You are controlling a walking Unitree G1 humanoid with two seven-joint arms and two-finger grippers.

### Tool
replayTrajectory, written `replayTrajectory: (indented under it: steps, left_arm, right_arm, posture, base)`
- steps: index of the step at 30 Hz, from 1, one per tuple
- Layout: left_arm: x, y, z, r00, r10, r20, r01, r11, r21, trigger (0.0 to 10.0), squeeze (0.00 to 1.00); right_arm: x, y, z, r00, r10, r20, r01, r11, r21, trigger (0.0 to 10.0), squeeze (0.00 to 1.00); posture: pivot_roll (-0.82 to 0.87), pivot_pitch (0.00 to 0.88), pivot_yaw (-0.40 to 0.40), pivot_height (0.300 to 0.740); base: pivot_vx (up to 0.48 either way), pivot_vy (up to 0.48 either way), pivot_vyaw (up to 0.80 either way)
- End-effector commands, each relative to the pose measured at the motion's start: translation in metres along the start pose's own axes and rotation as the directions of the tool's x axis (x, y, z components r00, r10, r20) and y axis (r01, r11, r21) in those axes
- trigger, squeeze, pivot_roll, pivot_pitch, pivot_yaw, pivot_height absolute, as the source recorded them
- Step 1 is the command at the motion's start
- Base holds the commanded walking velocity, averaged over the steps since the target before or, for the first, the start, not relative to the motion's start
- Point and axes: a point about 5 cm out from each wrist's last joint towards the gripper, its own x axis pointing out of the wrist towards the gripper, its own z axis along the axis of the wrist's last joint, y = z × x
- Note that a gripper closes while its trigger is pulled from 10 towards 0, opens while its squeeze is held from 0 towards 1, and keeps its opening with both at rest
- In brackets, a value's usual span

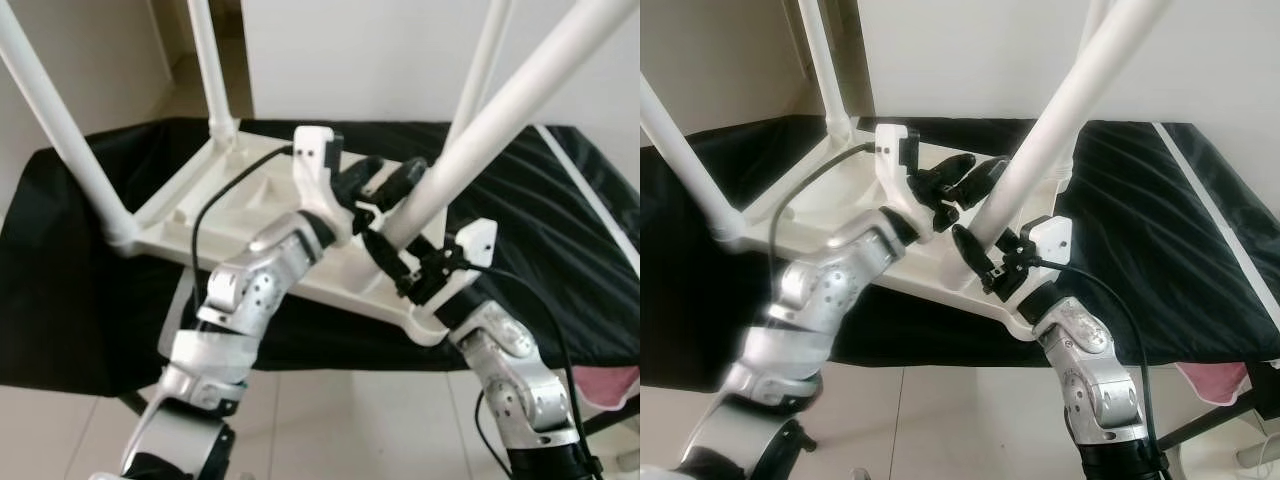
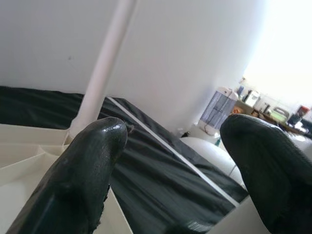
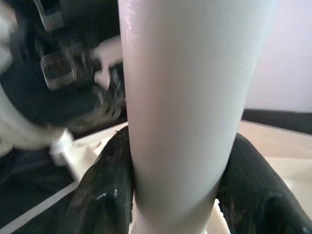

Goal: Building children table

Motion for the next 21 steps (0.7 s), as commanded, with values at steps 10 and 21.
replayTrajectory:
  steps: [10,21]
  left_arm:
    - [-0.008,0.017,0.010,0.993,-0.055,0.104,0.058,0.998,-0.031,10.0,0.00]
    - [-0.025,0.030,0.003,0.995,0.023,0.101,-0.027,0.999,0.034,10.0,0.00]
  right_arm:
    - [-0.003,-0.010,0.008,0.993,-0.112,0.046,0.112,0.994,0.000,10.0,0.00]
    - [-0.007,-0.018,0.006,0.970,-0.240,0.040,0.241,0.970,-0.026,10.0,0.00]
  posture:
    - [-0.07,0.000,-0.001,0.740]
    - [-0.06,0.000,-0.002,0.740]
  base:
    - [0.000,0.000,0.00]
    - [0.000,0.000,0.00]
